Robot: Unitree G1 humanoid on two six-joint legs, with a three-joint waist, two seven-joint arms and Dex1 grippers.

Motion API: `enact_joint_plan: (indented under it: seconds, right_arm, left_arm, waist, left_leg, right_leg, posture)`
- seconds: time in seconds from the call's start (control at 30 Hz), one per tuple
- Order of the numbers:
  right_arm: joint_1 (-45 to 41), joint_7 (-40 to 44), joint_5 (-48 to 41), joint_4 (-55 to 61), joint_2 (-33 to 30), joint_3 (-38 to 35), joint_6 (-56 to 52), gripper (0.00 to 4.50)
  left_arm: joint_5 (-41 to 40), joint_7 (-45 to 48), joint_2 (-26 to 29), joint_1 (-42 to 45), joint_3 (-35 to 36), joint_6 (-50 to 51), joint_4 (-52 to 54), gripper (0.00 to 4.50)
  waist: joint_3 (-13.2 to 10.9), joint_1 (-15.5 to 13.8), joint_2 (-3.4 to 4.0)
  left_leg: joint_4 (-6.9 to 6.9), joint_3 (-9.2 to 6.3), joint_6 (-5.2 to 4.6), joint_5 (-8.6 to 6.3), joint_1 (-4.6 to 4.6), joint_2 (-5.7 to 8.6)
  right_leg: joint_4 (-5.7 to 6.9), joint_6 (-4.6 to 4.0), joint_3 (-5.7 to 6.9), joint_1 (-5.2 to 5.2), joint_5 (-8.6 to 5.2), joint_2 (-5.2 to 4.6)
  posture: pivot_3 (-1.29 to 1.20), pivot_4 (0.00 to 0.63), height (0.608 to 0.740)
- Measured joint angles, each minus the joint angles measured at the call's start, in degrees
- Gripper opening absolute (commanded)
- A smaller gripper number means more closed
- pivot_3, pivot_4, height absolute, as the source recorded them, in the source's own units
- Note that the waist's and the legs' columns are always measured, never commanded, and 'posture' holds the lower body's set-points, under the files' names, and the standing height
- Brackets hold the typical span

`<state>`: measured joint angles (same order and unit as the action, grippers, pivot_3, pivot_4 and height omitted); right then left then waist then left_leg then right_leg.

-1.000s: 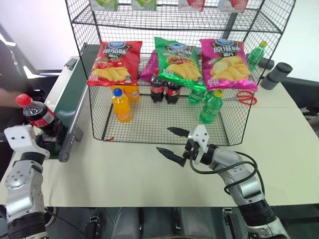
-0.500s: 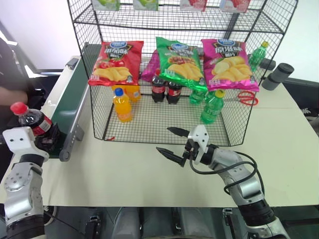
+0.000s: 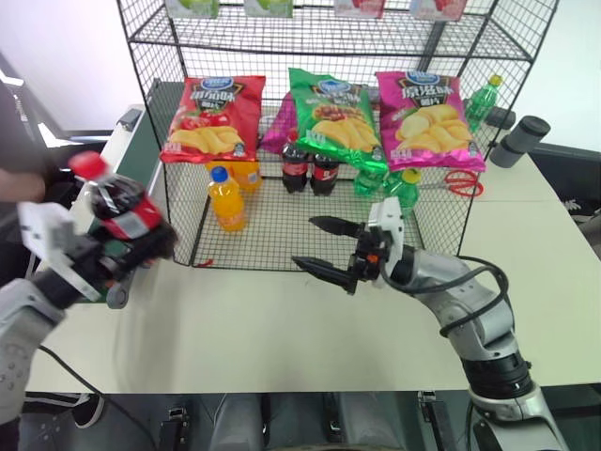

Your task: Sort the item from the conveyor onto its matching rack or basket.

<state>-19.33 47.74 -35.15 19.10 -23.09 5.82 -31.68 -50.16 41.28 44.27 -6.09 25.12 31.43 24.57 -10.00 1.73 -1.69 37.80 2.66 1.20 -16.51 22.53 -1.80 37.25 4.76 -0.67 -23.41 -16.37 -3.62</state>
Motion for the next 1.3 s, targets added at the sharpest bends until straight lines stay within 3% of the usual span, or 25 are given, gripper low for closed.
enact_joint_plan:
  seconds: [0.17, 0.4, 0.93, 1.03, 1.1, 1.3]
  right_arm:
    - [-0.8, -0.4, -5.6, 1.7, -0.2, -0.2, -7.0, 4.50]
    - [-1.0, -3.9, -4.5, 3.3, 0.9, 2.6, -9.0, 4.50]
    - [-0.9, -6.2, -3.4, 3.0, 3.4, 4.0, -10.4, 4.50]
    - [-0.9, -5.6, -4.5, 2.9, 3.4, 4.0, -11.6, 3.71]
    - [-0.9, -5.6, -4.7, 2.8, 3.4, 3.8, -12.0, 2.87]
    - [-0.9, -5.6, -5.0, 2.8, 3.5, 3.5, -12.5, 2.84]
  left_arm:
    - [3.6, 3.2, -0.6, 4.4, -12.6, 1.6, 2.2, 2.91]
    - [11.3, 6.9, -5.1, 14.1, -24.6, -0.4, -1.3, 2.91]
    - [16.5, 11.8, -7.6, 17.6, -28.7, -2.7, -2.6, 2.91]
    - [17.2, 11.9, -7.7, 17.6, -28.9, -2.8, -2.6, 2.91]
    - [17.3, 12.1, -7.9, 17.6, -29.0, -2.8, -2.6, 2.91]
    - [17.7, 12.2, -8.4, 17.6, -29.0, -2.7, -2.6, 2.91]
  waist:
    - [-0.1, 0.4, 0.09]
    - [-0.1, 0.7, 0.09]
    - [-0.1, 0.3, 0.08]
    - [-0.1, 0.3, 0.08]
    - [-0.1, 0.3, 0.08]
    - [-0.1, 0.3, 0.08]
  left_leg:
    - [0.00, 0.01, -0.01, 0.01, 0.00, 0.01]
    - [0.01, 0.05, -0.03, 0.02, 0.03, 0.03]
    - [0.18, 0.04, -0.07, 0.02, 0.05, 0.03]
    - [0.19, 0.04, -0.07, 0.02, 0.05, 0.02]
    - [0.19, 0.04, -0.07, 0.02, 0.05, 0.02]
    - [0.20, 0.03, -0.07, 0.02, 0.05, 0.01]
  right_leg:
    - [0.01, 0.00, -0.01, -0.01, 0.00, 0.01]
    - [0.02, 0.18, -0.02, -0.04, 0.10, 0.09]
    - [0.12, 0.23, -0.02, -0.01, 0.12, 0.25]
    - [0.14, 0.23, -0.02, -0.01, 0.12, 0.27]
    - [0.14, 0.23, -0.02, -0.01, 0.12, 0.28]
    - [0.16, 0.23, -0.02, -0.01, 0.11, 0.31]
  posture:
    - [0.00, 0.150, 0.740]
    - [0.00, 0.150, 0.740]
    - [0.00, 0.150, 0.740]
    - [0.00, 0.150, 0.740]
    - [0.00, 0.150, 0.740]
    - [0.00, 0.150, 0.740]
